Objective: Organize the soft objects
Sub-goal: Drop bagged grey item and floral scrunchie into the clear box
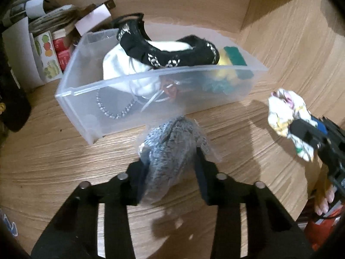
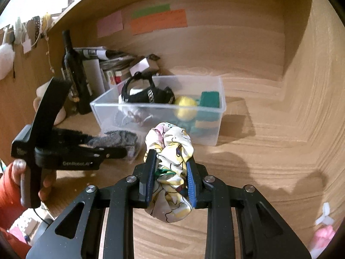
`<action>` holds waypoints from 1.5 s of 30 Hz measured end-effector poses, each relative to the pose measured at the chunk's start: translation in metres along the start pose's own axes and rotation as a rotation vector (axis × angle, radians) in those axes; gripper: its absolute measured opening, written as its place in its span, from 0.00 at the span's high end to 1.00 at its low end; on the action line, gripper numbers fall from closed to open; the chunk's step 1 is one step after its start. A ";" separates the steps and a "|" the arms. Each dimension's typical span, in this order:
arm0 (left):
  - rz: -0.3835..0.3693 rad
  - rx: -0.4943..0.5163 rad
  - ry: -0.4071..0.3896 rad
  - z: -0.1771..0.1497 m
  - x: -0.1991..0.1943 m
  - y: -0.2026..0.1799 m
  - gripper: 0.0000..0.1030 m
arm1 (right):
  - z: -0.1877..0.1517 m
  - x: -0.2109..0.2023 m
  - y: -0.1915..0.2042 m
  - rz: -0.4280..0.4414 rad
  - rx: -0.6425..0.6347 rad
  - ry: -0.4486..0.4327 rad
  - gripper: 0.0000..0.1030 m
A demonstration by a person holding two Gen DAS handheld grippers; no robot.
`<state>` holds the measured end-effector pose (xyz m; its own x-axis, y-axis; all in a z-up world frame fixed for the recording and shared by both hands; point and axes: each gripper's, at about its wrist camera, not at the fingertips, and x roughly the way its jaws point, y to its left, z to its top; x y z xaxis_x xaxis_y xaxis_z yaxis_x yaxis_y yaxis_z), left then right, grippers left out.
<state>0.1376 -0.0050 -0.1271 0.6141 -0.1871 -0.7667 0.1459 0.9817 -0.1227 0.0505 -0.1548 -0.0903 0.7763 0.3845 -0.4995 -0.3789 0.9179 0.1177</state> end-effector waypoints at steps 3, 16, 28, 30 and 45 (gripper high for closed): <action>-0.011 -0.006 -0.019 -0.002 -0.011 0.002 0.70 | 0.008 -0.002 -0.001 -0.006 -0.002 -0.024 0.77; 0.020 -0.037 -0.225 0.011 -0.095 0.016 0.71 | 0.046 -0.009 0.003 -0.017 -0.021 -0.145 0.77; 0.015 -0.065 -0.338 0.044 -0.107 0.028 0.73 | 0.080 0.004 0.016 -0.015 -0.068 -0.195 0.77; 0.037 -0.060 -0.371 0.048 -0.112 0.028 0.73 | 0.085 0.011 0.017 -0.012 -0.073 -0.190 0.77; 0.084 -0.058 -0.263 0.068 -0.043 0.044 0.73 | 0.087 0.087 0.012 -0.004 -0.083 -0.004 0.77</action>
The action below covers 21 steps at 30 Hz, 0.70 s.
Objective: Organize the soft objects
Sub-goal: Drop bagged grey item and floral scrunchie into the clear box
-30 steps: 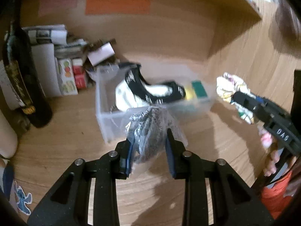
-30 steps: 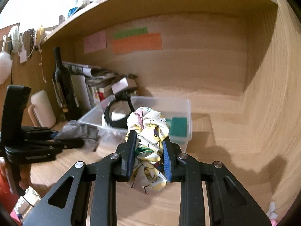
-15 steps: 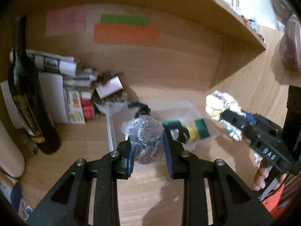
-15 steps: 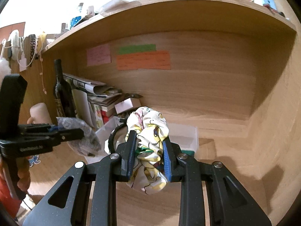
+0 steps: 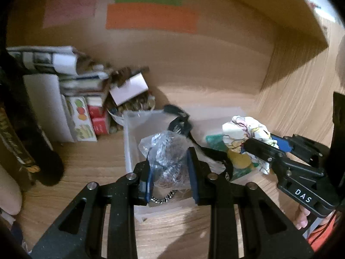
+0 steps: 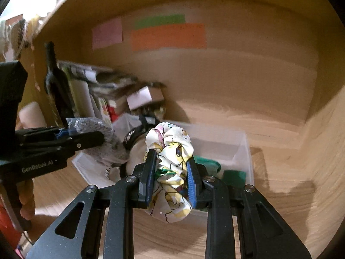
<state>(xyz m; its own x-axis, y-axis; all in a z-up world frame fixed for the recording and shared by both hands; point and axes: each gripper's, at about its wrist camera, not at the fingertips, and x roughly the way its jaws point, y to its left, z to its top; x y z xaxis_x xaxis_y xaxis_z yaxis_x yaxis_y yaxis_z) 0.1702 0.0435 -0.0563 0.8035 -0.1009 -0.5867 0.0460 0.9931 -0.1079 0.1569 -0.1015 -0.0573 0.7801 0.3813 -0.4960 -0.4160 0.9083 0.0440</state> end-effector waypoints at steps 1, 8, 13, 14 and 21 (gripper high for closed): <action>0.000 0.006 0.013 -0.002 0.006 -0.001 0.73 | -0.001 0.004 -0.001 0.000 0.001 0.019 0.77; -0.022 0.020 0.075 -0.010 0.027 -0.001 0.72 | -0.006 0.022 0.005 -0.009 -0.038 0.086 0.75; -0.032 0.014 0.092 -0.013 0.027 0.001 0.70 | -0.004 0.022 0.005 -0.026 -0.048 0.088 0.71; -0.036 0.009 0.095 -0.013 0.026 0.002 0.70 | -0.004 0.021 0.004 -0.027 -0.047 0.089 0.66; -0.009 0.018 0.067 -0.013 0.010 0.000 0.44 | 0.000 0.012 0.006 -0.043 -0.075 0.061 0.43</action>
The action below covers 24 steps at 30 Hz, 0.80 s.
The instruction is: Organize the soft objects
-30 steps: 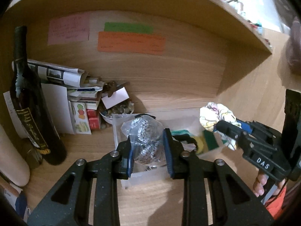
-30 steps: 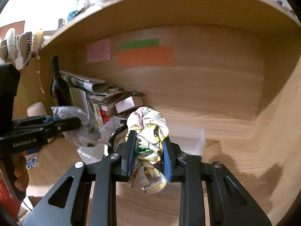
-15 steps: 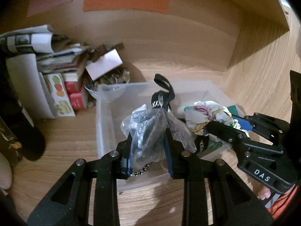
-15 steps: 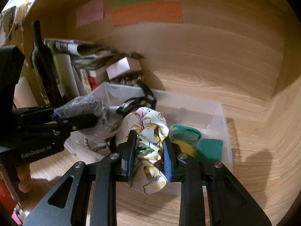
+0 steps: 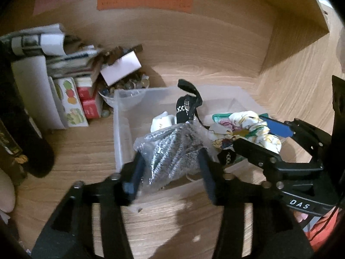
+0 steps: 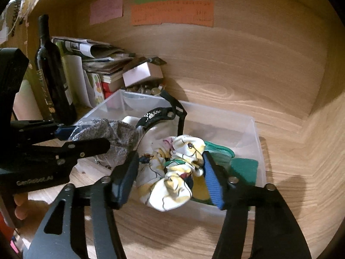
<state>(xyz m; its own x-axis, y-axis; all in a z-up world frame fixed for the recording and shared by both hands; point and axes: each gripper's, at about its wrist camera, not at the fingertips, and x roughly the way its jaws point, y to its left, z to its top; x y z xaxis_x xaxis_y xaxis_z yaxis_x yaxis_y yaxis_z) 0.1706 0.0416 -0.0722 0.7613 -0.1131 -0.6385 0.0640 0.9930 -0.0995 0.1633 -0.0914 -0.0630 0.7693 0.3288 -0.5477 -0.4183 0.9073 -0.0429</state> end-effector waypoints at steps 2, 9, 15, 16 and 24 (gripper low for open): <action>0.016 0.007 -0.026 0.001 -0.009 -0.001 0.40 | 0.001 -0.008 0.000 -0.007 -0.006 -0.020 0.39; 0.041 0.014 -0.116 0.004 -0.048 -0.002 0.36 | 0.004 -0.044 0.007 -0.020 -0.022 -0.112 0.33; 0.052 0.031 -0.230 0.001 -0.087 -0.014 0.30 | 0.003 -0.080 0.015 -0.022 -0.016 -0.198 0.31; 0.053 0.034 -0.243 0.000 -0.091 -0.016 0.28 | 0.002 -0.086 0.016 -0.022 -0.015 -0.212 0.30; 0.063 0.049 -0.370 -0.011 -0.130 -0.030 0.12 | -0.004 -0.129 0.020 -0.014 0.002 -0.313 0.20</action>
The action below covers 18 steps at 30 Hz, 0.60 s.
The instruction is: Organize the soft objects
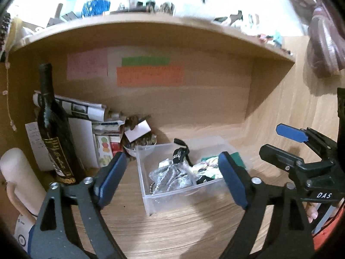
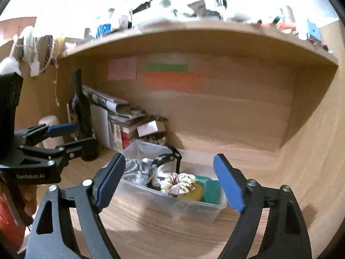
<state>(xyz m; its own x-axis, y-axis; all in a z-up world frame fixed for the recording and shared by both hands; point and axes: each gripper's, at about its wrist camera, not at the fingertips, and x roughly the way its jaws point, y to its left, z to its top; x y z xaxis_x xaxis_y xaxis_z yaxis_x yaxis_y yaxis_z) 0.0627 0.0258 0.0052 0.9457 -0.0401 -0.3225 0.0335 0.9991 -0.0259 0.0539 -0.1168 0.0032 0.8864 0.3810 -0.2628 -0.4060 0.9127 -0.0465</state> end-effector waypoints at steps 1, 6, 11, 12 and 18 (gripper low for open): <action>0.001 -0.001 -0.010 0.000 -0.004 -0.001 0.10 | 0.000 -0.004 0.001 0.000 0.002 -0.007 0.20; 0.011 0.004 -0.050 -0.002 -0.018 -0.006 0.02 | 0.000 -0.021 0.000 0.009 0.028 -0.047 0.05; 0.016 0.011 -0.057 -0.004 -0.025 -0.011 0.00 | -0.002 -0.030 0.001 0.002 0.040 -0.067 0.00; 0.012 0.008 -0.056 -0.004 -0.026 -0.011 0.00 | -0.002 -0.030 0.001 0.001 0.040 -0.068 0.00; 0.014 0.005 -0.063 -0.005 -0.030 -0.014 0.00 | -0.004 -0.034 0.001 0.004 0.049 -0.071 0.00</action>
<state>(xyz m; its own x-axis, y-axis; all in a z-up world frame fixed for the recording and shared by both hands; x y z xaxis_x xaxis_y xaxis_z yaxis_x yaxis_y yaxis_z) 0.0323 0.0134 0.0100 0.9646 -0.0254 -0.2624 0.0216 0.9996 -0.0173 0.0226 -0.1297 0.0083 0.8989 0.3928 -0.1939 -0.4001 0.9165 0.0019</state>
